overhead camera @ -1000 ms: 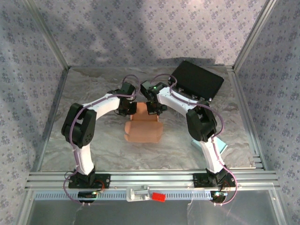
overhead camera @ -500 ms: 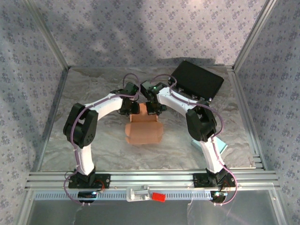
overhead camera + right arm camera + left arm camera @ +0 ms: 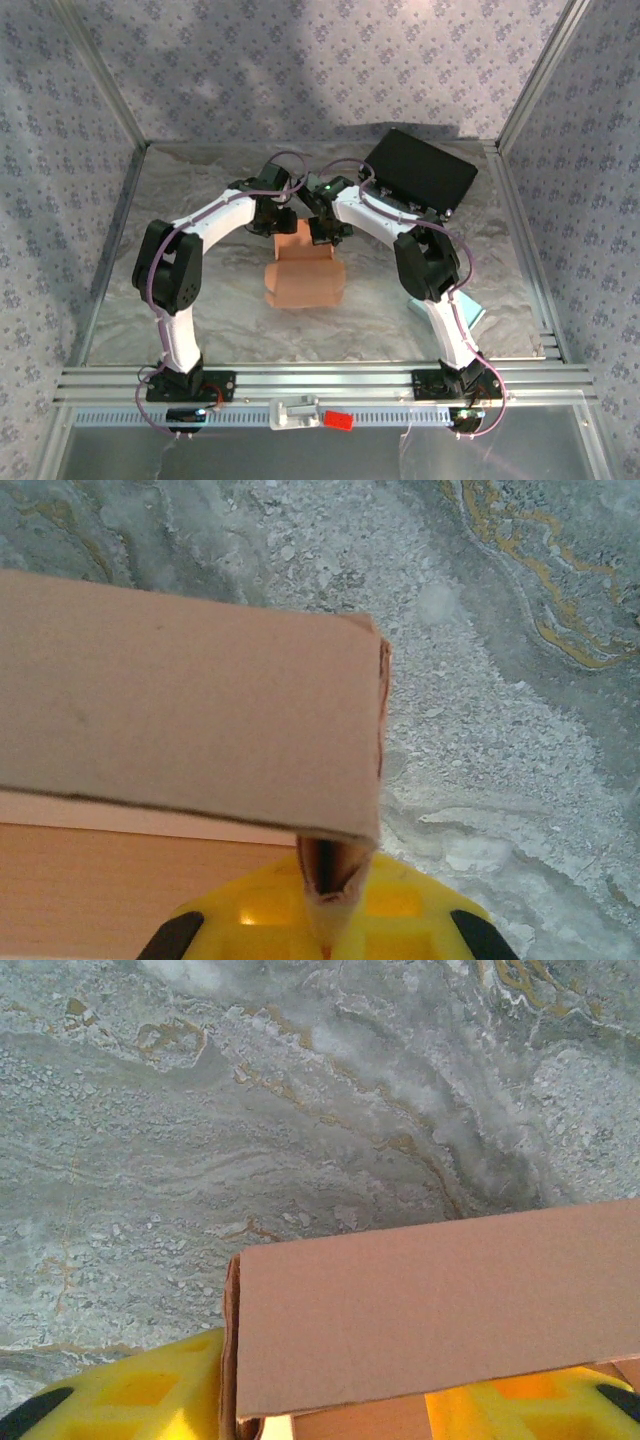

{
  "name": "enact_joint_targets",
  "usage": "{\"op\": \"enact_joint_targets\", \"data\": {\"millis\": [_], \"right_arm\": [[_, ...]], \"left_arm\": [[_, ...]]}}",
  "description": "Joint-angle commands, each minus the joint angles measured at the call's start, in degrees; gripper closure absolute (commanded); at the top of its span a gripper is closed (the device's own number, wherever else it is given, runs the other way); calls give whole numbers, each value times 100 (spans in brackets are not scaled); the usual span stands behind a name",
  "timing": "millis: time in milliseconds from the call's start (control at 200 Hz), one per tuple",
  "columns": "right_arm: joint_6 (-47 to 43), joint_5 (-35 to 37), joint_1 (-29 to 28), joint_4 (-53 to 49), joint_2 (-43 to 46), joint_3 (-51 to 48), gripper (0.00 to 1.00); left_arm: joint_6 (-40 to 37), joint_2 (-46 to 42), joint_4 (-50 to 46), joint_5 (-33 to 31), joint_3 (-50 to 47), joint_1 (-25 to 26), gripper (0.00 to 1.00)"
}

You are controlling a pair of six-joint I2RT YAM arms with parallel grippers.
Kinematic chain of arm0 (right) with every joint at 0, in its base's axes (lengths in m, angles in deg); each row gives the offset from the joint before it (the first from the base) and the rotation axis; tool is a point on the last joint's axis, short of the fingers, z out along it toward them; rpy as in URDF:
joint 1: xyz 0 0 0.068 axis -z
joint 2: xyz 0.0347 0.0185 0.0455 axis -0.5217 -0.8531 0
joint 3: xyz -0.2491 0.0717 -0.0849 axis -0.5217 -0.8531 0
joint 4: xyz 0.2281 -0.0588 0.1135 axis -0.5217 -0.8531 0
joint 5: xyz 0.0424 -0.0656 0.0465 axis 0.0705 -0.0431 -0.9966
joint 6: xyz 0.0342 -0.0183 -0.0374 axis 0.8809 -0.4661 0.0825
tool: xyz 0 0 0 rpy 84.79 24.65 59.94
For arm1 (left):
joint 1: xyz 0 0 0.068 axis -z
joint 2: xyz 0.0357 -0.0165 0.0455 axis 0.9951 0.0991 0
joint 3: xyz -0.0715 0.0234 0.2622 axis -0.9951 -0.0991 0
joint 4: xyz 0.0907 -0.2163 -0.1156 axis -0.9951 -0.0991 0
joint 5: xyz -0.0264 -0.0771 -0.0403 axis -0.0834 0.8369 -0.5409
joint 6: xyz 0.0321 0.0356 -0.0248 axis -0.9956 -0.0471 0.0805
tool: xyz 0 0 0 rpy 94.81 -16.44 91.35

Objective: Fold the paper box

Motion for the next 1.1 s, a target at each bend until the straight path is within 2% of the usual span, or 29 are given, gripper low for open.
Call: {"op": "enact_joint_targets", "data": {"millis": [0, 280, 515, 760, 944, 1094], "right_arm": [[58, -23, -95, -402, -304, 142, 100], [136, -34, -59, -579, -395, 276, 100], [140, -15, -40, -694, -462, 365, 100], [515, 413, -49, -1186, -693, 561, 100], [437, 207, -52, -844, -432, 367, 100], [307, 17, -90, -523, -65, -72, 72]], "left_arm": [[-198, 16, -104, -114, 118, 61, 52], [-144, -396, 321, 111, -566, 66, 48], [-57, -537, 360, 33, -872, 77, 53], [145, -572, 479, 39, -1009, 138, 66], [153, -557, 525, 59, -1041, 172, 80], [170, -574, 563, 48, -1067, 172, 89]]}}
